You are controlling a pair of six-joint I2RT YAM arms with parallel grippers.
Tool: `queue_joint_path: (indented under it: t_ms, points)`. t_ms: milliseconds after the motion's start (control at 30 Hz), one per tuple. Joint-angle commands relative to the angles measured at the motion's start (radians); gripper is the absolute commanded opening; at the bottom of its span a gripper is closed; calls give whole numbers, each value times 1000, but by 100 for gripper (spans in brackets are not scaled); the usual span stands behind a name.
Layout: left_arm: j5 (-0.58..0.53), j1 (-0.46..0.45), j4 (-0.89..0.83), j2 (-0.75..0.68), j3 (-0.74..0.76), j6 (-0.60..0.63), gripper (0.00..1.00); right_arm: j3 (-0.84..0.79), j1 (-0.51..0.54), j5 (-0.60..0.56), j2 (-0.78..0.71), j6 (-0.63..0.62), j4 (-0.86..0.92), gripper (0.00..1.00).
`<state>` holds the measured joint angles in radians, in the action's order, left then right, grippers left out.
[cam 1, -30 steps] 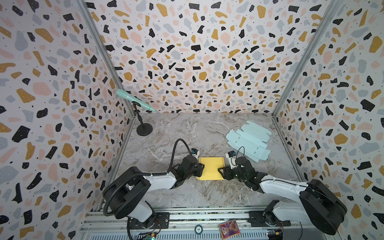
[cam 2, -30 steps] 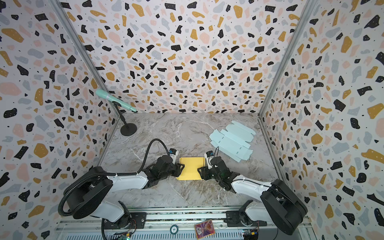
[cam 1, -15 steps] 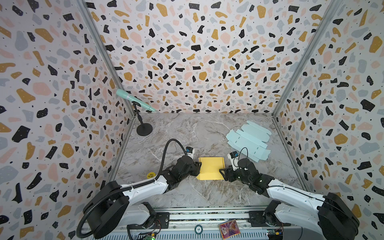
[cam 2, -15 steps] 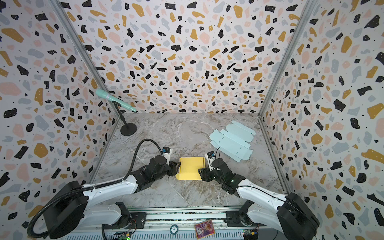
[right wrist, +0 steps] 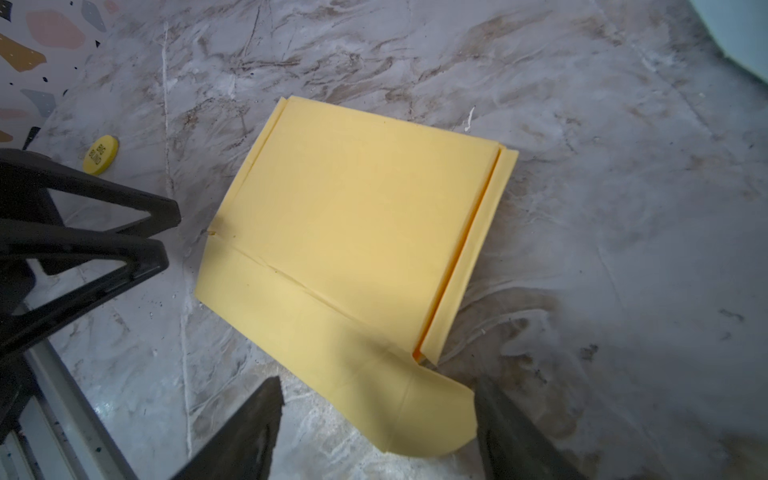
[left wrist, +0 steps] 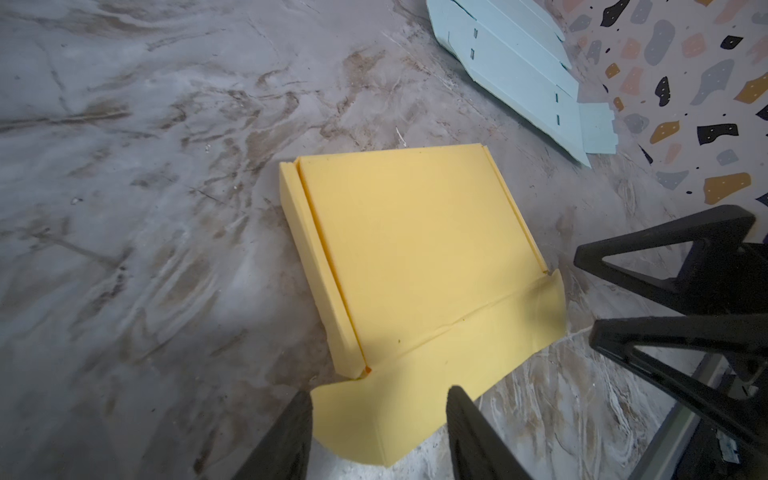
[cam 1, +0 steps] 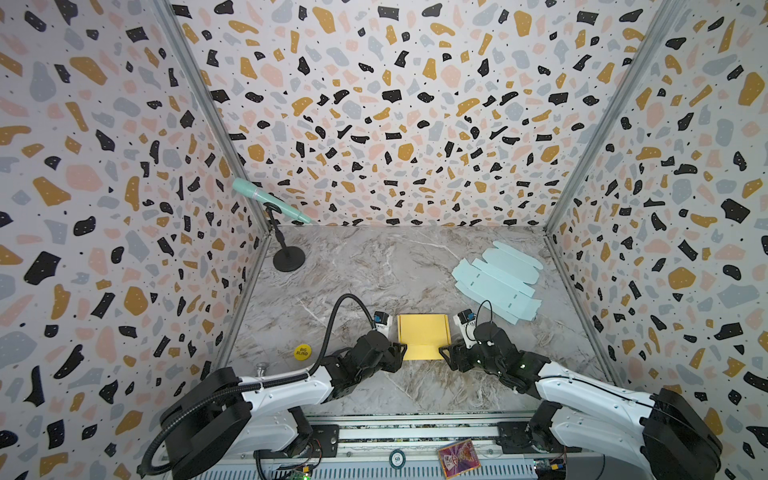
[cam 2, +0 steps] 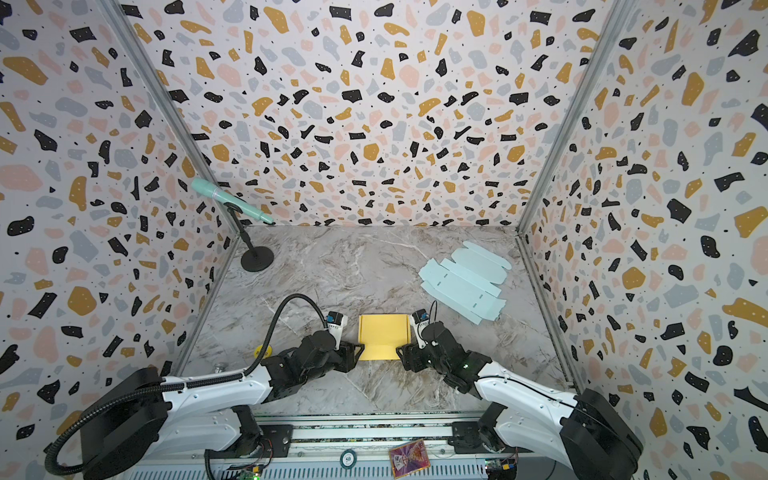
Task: Fold the paper box
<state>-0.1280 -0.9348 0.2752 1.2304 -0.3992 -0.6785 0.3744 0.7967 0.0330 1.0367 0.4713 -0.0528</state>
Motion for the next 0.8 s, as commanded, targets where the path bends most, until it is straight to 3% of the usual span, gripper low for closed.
queue_joint_path:
  t_ms: [0, 767]
  points:
    - [4, -11, 67, 31, -9, -19, 54, -9, 6, -1, 9, 12, -14, 74]
    - [-2, -60, 183, 108, 28, -73, 54, -47, 38, 19, 31, 59, -65, 75]
